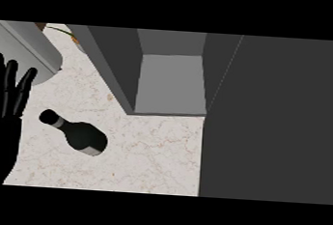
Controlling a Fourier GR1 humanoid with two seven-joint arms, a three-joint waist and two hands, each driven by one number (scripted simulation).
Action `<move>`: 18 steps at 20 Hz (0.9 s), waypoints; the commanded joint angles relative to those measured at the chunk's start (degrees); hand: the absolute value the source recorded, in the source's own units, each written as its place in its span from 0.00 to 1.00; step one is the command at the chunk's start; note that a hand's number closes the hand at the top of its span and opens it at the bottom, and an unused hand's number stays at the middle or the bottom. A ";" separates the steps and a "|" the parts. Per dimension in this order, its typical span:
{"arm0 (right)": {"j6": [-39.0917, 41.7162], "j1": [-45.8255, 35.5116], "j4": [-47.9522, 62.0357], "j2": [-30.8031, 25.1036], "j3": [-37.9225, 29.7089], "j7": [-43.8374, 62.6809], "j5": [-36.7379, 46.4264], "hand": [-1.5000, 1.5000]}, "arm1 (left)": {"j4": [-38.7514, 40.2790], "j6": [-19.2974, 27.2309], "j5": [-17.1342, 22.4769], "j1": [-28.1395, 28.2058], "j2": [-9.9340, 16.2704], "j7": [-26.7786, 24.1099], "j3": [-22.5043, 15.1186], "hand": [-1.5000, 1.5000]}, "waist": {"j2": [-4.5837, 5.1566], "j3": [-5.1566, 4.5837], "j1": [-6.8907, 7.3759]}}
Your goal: Pick up the wine, place it into the cabinet and close the cabinet
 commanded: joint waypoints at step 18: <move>0.27 12.17 -22.66 3.24 15.45 18.77 -2.96 0.00 | 9.62 -31.68 64.40 -8.43 24.90 18.35 7.31 0.00 | 0.30 -1.16 1.61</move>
